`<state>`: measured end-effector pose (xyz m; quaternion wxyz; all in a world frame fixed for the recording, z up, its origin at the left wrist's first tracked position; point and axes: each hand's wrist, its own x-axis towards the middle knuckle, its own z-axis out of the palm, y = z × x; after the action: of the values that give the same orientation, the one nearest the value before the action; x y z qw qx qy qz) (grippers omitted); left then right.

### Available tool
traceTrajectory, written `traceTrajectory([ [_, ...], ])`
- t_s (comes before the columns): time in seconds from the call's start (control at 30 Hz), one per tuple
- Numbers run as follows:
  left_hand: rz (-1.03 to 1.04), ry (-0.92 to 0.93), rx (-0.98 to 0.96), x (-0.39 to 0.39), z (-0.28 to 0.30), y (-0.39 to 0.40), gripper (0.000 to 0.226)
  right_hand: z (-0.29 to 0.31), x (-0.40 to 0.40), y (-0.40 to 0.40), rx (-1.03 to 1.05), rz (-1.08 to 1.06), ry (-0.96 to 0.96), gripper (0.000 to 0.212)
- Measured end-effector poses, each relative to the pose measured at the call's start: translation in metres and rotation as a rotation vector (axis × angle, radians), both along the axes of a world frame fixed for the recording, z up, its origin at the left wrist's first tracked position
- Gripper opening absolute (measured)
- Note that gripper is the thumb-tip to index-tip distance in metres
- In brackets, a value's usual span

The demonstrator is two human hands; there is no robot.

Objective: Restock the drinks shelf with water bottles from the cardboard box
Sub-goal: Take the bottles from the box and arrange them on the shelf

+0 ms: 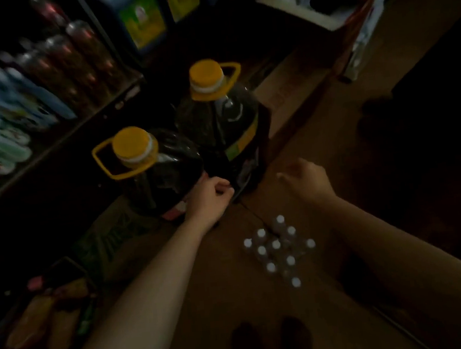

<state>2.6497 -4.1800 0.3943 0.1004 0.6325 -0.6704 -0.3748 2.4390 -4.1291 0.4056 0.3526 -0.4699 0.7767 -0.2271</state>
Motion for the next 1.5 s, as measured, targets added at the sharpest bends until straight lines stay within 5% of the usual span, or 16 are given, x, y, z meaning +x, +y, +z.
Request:
traceTrajectory([
  [0.2, 0.024, -0.007, 0.205, 0.001, -0.168, 0.035, 0.031, -0.158, -0.012, 0.020, 0.104, -0.019, -0.028, 0.035],
  [0.37, -0.012, -0.061, 0.317, 0.017, -0.307, 0.048, 0.062, -0.273, -0.002, 0.015, 0.072, -0.027, -0.045, 0.034],
  [0.53, -0.027, 0.076, 0.366, 0.007, -0.416, 0.051, 0.086, -0.364, 0.014, 0.002, -0.018, 0.035, 0.000, 0.034],
  [0.8, 0.103, 0.510, 0.418, 0.013, -0.508, 0.042, 0.053, -0.450, 0.025, -0.020, -0.157, 0.088, 0.033, 0.035],
  [1.07, 0.205, 0.551, 0.223, 0.033, -0.459, 0.011, 0.053, -0.431, 0.041, -0.033, -0.187, 0.079, 0.012, 0.026],
  [1.5, 0.234, 0.592, -0.101, 0.067, -0.124, -0.018, 0.040, -0.138, 0.070, -0.054, 0.057, 0.264, -0.242, 0.071],
])
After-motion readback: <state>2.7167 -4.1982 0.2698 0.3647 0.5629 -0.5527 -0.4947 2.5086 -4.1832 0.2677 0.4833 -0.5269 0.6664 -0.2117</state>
